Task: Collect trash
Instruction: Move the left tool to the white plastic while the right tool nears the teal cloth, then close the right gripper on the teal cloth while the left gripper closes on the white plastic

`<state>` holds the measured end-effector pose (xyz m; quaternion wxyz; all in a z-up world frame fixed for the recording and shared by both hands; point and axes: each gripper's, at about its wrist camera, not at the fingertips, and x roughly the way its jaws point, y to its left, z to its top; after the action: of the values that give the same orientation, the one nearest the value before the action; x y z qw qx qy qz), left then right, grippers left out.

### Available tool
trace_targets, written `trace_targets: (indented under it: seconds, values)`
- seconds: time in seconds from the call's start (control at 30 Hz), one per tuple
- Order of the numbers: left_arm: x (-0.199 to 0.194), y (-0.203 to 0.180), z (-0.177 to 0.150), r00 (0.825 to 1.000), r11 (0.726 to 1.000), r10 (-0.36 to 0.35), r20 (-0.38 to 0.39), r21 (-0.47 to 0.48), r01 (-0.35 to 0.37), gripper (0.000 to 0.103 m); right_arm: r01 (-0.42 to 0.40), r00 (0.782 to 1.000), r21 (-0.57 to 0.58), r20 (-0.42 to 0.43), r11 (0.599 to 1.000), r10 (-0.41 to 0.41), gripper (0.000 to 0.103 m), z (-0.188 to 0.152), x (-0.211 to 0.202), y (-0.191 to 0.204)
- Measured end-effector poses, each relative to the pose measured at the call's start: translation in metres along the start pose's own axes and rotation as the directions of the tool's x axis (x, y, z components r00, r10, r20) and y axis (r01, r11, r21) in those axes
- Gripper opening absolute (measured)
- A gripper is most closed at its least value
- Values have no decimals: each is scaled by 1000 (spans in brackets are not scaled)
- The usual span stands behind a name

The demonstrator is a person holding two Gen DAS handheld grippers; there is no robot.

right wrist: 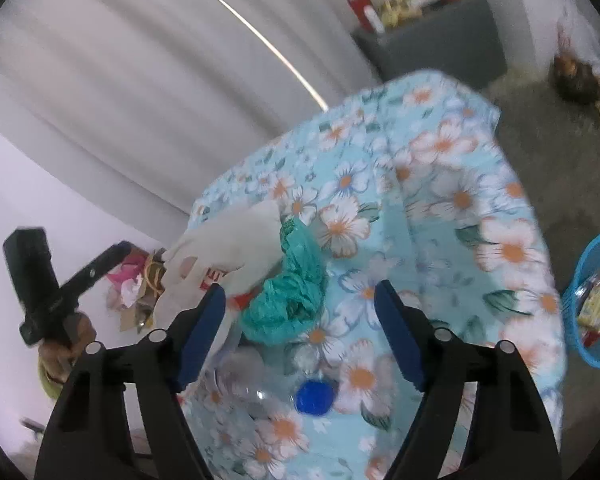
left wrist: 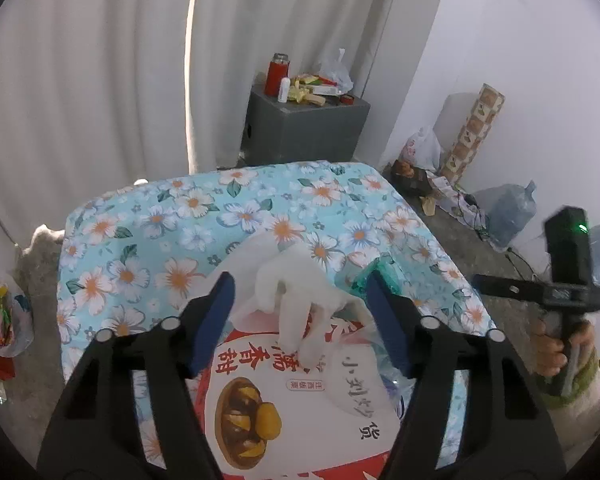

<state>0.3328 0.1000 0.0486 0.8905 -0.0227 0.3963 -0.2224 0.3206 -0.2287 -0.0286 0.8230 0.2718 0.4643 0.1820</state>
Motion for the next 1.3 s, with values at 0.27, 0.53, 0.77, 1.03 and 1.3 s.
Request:
trace_targets:
  seconds: [0.27, 0.53, 0.77, 1.03, 1.3]
  values:
    - [0, 41, 8, 997, 983, -70, 22, -166, 72, 51, 44, 990, 14, -136, 999, -42, 68, 33, 77, -4]
    - [12, 54, 14, 990, 972, -142, -2, -191, 139, 51, 94, 975, -81, -192, 992, -108, 47, 39, 119, 4]
    - [49, 38, 17, 986, 992, -94, -136, -98, 81, 51, 107, 978, -140, -166, 984, -130, 24, 34, 116, 12]
    - [78, 40, 18, 973, 995, -41, -226, -100, 19, 44, 120, 980, -153, -142, 981, -142, 22, 29, 104, 10]
    - [83, 32, 14, 968, 998, -15, -251, -67, -2, 20, 113, 984, -160, -119, 981, -133, 22, 29, 95, 12]
